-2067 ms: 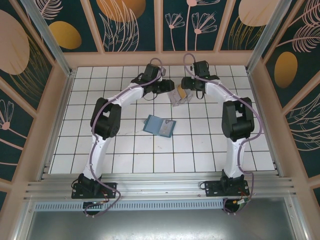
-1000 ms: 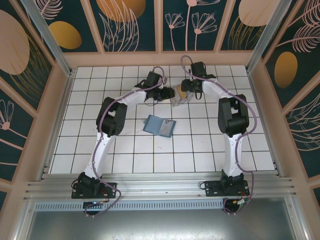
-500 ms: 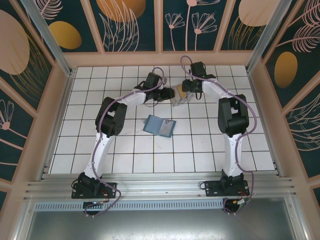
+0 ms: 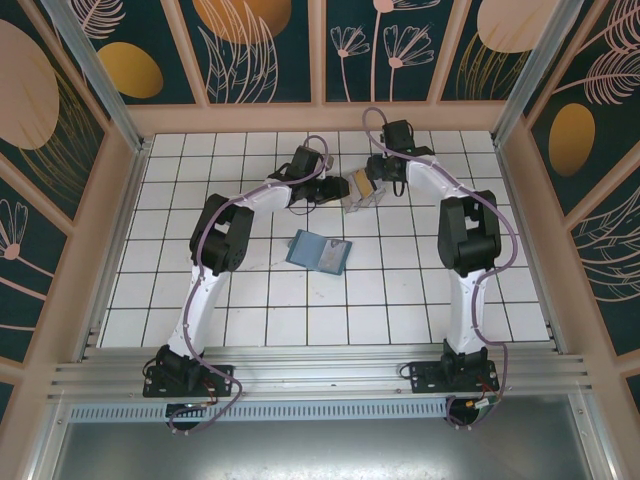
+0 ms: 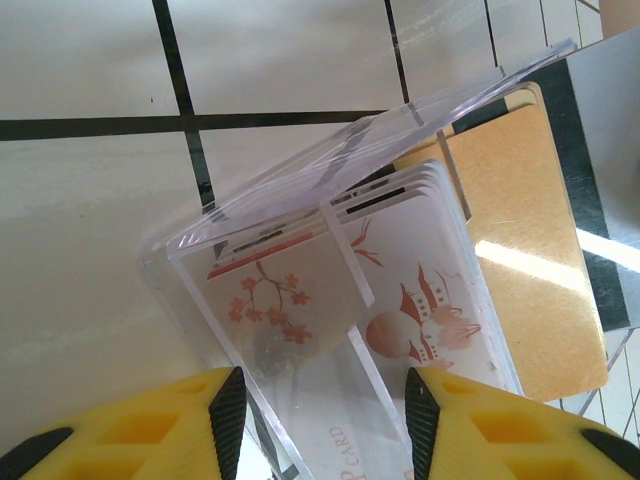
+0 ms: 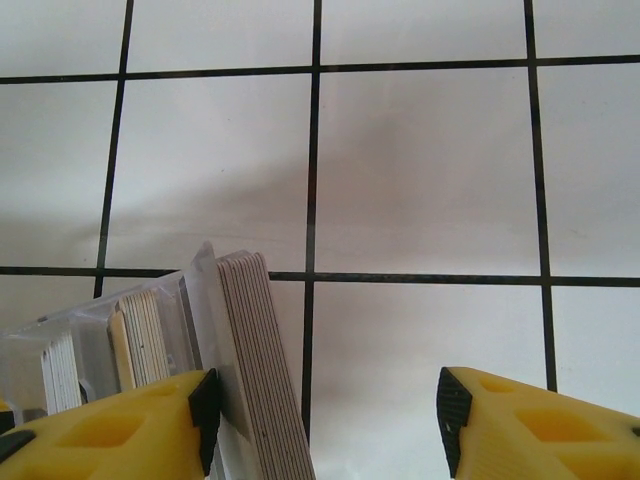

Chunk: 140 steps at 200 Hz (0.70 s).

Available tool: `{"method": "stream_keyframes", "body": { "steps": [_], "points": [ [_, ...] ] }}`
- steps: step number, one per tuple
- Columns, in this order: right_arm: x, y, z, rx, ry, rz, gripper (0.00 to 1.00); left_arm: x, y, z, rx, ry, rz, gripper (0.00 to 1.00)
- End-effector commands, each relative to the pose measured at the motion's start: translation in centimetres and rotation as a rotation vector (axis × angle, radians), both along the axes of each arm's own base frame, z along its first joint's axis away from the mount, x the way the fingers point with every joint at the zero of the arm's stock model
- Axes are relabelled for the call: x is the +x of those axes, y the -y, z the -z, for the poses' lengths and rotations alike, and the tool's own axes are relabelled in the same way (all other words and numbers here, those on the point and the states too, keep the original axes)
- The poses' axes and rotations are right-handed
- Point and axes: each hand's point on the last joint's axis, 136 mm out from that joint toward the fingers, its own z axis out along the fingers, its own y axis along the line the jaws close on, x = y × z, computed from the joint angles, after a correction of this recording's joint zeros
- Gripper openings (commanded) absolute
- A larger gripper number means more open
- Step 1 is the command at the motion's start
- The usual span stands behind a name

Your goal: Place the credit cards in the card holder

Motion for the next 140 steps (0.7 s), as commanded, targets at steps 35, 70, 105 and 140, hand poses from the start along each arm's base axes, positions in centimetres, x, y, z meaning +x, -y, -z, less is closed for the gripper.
{"method": "stream_keyframes", "body": {
  "steps": [35,70,105,140],
  "points": [
    [-0.2,0.6,-3.1,0.027,0.051,-0.014,0.48,-1.2,-1.5,1.1,0.062,-0.069,-0.025,0.48],
    [-0.2,0.5,-3.0,0.024,0.05,-0.026,0.33,-1.2,-1.5,1.0,0.061,-0.068,-0.025,0.48],
    [-0.5,-0.6,-2.8,0.078,0.034,-0.072,0.21,-1.2,-1.5,0.9,0.061,-0.068,-0.025,0.48],
    [-0.6,-0.7,-2.7,0.122,0.026,-0.08,0.24,-1.3,-1.6,0.9,0.062,-0.072,-0.024,0.48]
  ]
}}
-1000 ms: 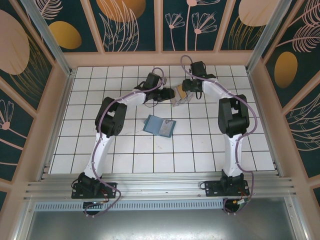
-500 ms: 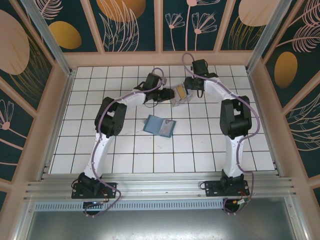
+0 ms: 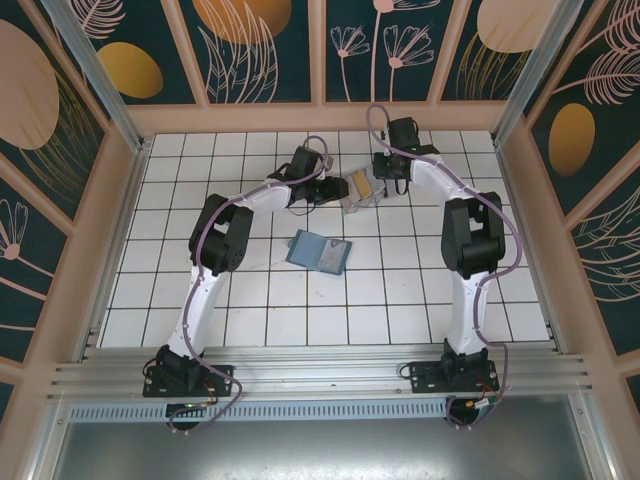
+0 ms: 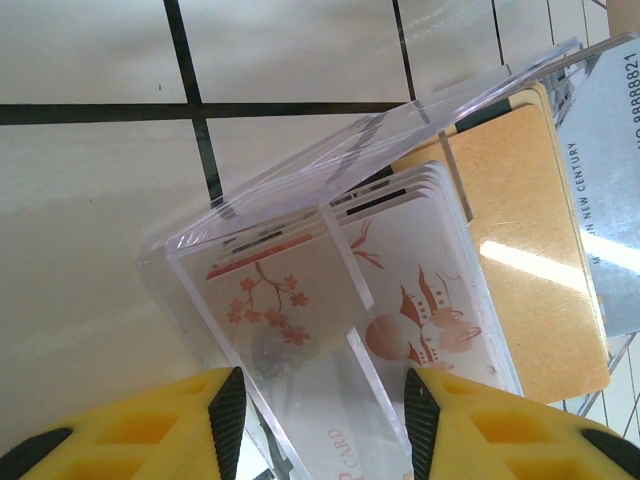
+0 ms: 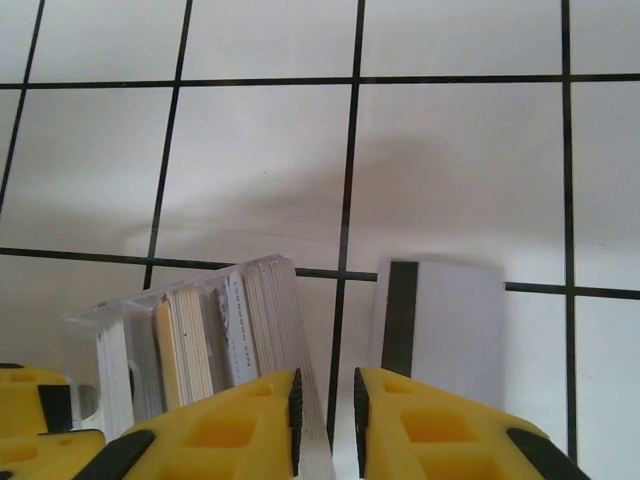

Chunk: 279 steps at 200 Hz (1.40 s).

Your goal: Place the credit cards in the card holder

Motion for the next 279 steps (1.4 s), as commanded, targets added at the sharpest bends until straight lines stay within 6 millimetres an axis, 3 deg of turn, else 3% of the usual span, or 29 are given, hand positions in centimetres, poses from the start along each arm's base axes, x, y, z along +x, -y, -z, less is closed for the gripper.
{"method": "stream_keyframes", "body": {
  "steps": [1,24,47,62,76,104,131,166,209,229,279],
  "points": [
    [-0.2,0.0,-1.5,0.055,0.022,-0.014,0.24,-1.1,-1.3,1.0,0.056,-0.066,-0.02,0.48],
    [-0.3,0.8,-2.2,0.091,0.041,0.006,0.24,-1.2,-1.4,1.0,0.058,-0.064,-0.02,0.48],
    [-0.2,4.4,-3.0,0.133,0.063,0.108,0.25,-1.2,-1.4,0.8,0.058,-0.062,-0.019,0.48],
    [-0.2,6.6,-2.4,0.186,0.04,0.163,0.29,-1.2,-1.4,0.6,0.055,-0.06,-0.019,0.48],
    [-0.3,7.4,-1.3,0.185,0.012,0.183,0.32,-1.1,-1.3,0.5,0.051,-0.058,-0.021,0.48],
    [-0.4,7.2,0.6,0.178,-0.034,0.174,0.44,-1.1,-1.2,0.3,0.046,-0.056,-0.019,0.48],
    [0.2,7.1,2.5,0.144,-0.088,0.17,0.48,-1.1,-1.4,-0.2,0.053,-0.052,-0.023,0.48],
    [1.1,5.4,4.9,0.071,-0.136,0.132,0.51,-0.8,-1.3,-3.3,0.033,-0.002,-0.021,0.5],
    [1.7,7.5,5.8,-0.093,-0.138,0.195,0.65,-0.8,-1.3,-7.4,0.01,0.059,-0.015,0.51],
    [1.3,7.6,6.3,-0.127,-0.155,0.183,0.76,-0.9,-1.5,-7.9,0.02,0.068,-0.013,0.51],
    [1.3,7.0,8.7,-0.191,-0.2,0.145,0.78,-1.4,-2.1,-8.1,0.03,0.079,-0.019,0.51]
  ]
}}
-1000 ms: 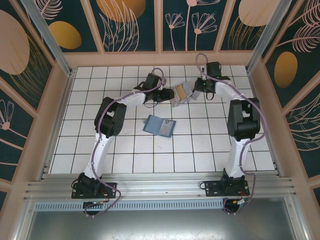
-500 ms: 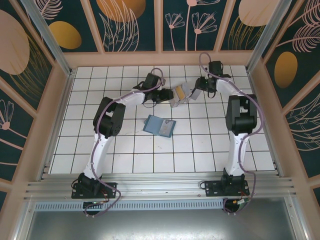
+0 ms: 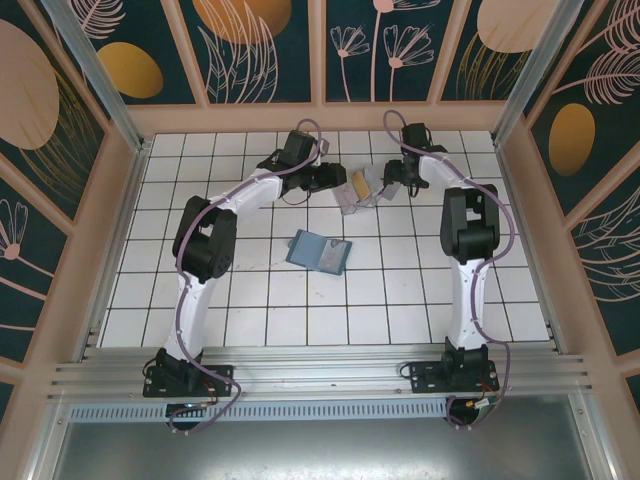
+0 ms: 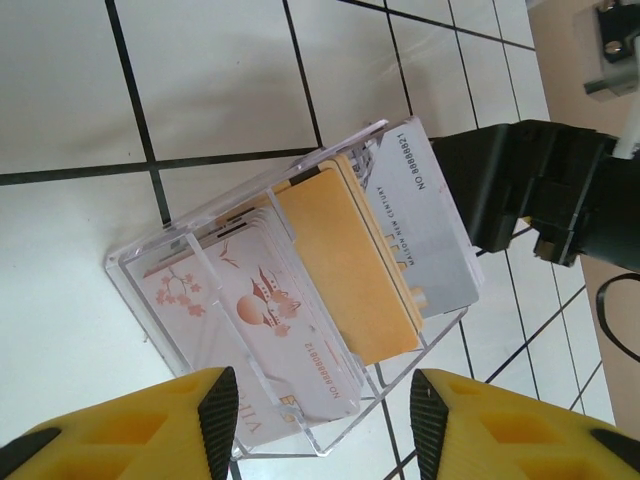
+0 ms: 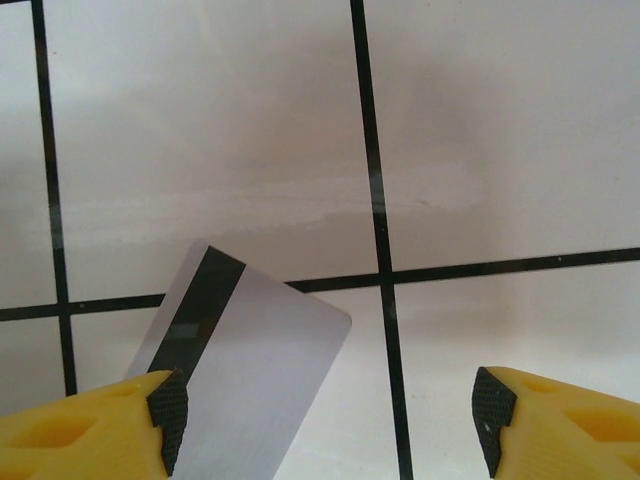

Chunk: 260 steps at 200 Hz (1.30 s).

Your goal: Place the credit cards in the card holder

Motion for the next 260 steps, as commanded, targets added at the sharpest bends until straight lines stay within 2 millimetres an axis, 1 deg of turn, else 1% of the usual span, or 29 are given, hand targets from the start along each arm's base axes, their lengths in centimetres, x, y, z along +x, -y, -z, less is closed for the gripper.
{"method": "stream_keyframes", "body": {
  "steps": [1,26,39,51,72,104,124,139,157,176,178,211,260],
  "points": [
    [-0.5,-0.1,2.0,-0.065,-0.059,-0.029,0.78,-0.5,-0.8,-0.7,0.019,0.01,0.002,0.51],
    [-0.2,-0.4,2.4,-0.083,-0.054,-0.037,0.78,-0.8,-1.0,-0.3,0.024,0.004,0.0,0.51],
    [-0.1,0.0,2.9,-0.113,-0.066,-0.028,0.78,-1.0,-1.0,-0.1,0.025,0.0,0.001,0.51],
    [-0.3,0.9,3.6,-0.165,-0.089,-0.016,0.78,-1.0,-1.2,-0.1,0.026,0.002,0.001,0.51],
    [-1.0,3.8,4.1,-0.266,-0.11,0.041,0.79,-1.3,-1.3,0.0,0.027,0.0,0.002,0.51],
    [-2.4,8.3,3.1,-0.252,-0.104,0.142,0.79,-1.4,-1.5,-0.1,0.02,0.002,-0.001,0.52],
    [-3.8,11.2,3.0,-0.249,-0.12,0.196,0.79,-1.5,-1.4,-0.3,0.012,0.006,0.003,0.52],
    [-5.0,13.4,3.4,-0.247,-0.141,0.24,0.79,-1.5,-1.3,-0.3,0.008,0.004,0.009,0.52],
    [-6.4,16.5,3.5,-0.224,-0.15,0.314,0.79,-1.6,-1.3,-0.3,0.007,0.004,0.014,0.52],
    [-7.9,18.9,3.8,-0.199,-0.156,0.369,0.79,-1.7,-1.2,-0.3,0.002,0.003,0.021,0.52],
    [-8.0,19.4,3.7,-0.197,-0.154,0.38,0.79,-1.7,-1.2,-0.4,0.002,0.005,0.021,0.52],
    [-9.8,22.6,3.5,-0.185,-0.153,0.449,0.79,-1.7,-1.0,-0.2,-0.007,-0.001,0.03,0.52],
    [-11.4,26.5,2.4,-0.166,-0.136,0.537,0.79,-1.6,-0.7,-0.2,-0.022,-0.007,0.041,0.52]
  ]
}}
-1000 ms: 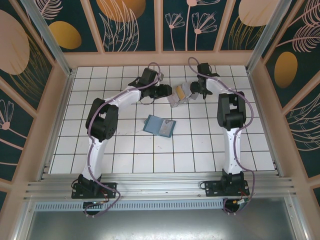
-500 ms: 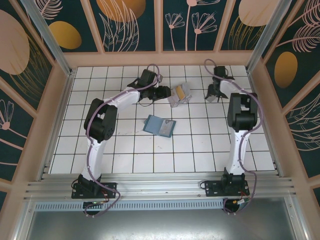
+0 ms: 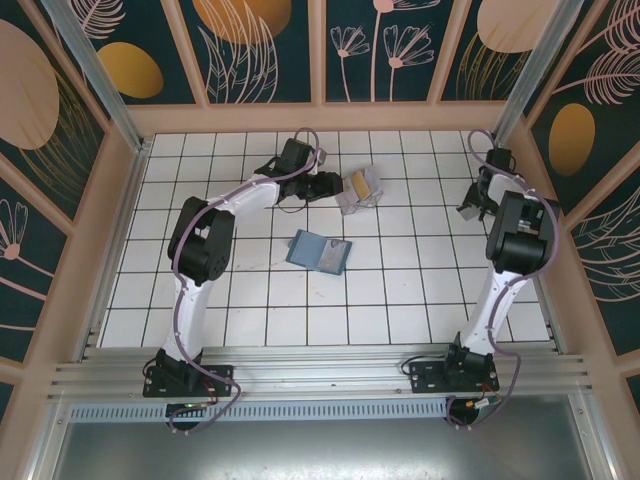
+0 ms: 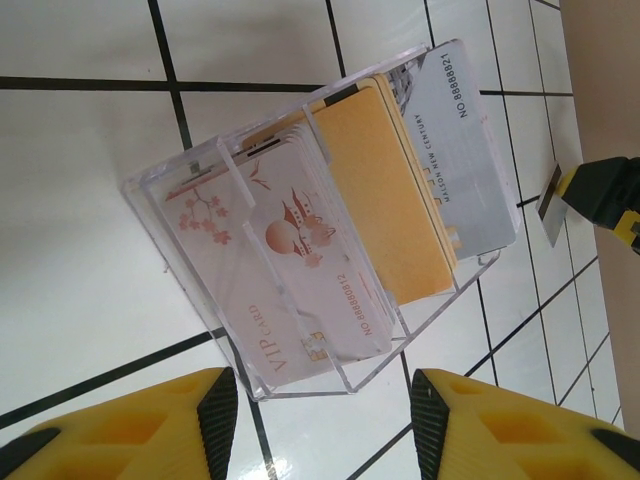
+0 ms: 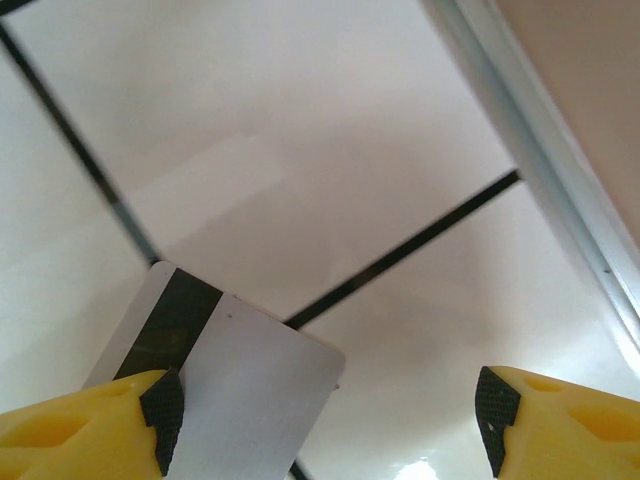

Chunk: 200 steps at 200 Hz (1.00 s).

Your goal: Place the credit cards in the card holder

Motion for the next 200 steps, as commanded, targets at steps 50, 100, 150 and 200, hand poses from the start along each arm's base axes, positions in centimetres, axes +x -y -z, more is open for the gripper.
{"method": "stream_keyframes", "body": {
  "steps": [50,100,150,200],
  "points": [
    [-3.9,4.3,0.0,0.006,-0.041,0.121,0.79,0.2,0.0,-1.8,-0.029,0.036,0.031,0.52],
    [-4.9,6.0,0.7,0.024,-0.028,0.153,0.8,0.1,0.3,-1.9,-0.042,0.029,0.04,0.52],
    [-5.4,7.0,1.2,0.11,0.034,0.174,0.76,0.1,0.4,-2.3,-0.049,0.028,0.045,0.52],
    [-5.0,5.9,2.0,0.191,0.082,0.149,0.71,0.0,0.2,-2.7,-0.041,0.037,0.044,0.52]
  ]
}}
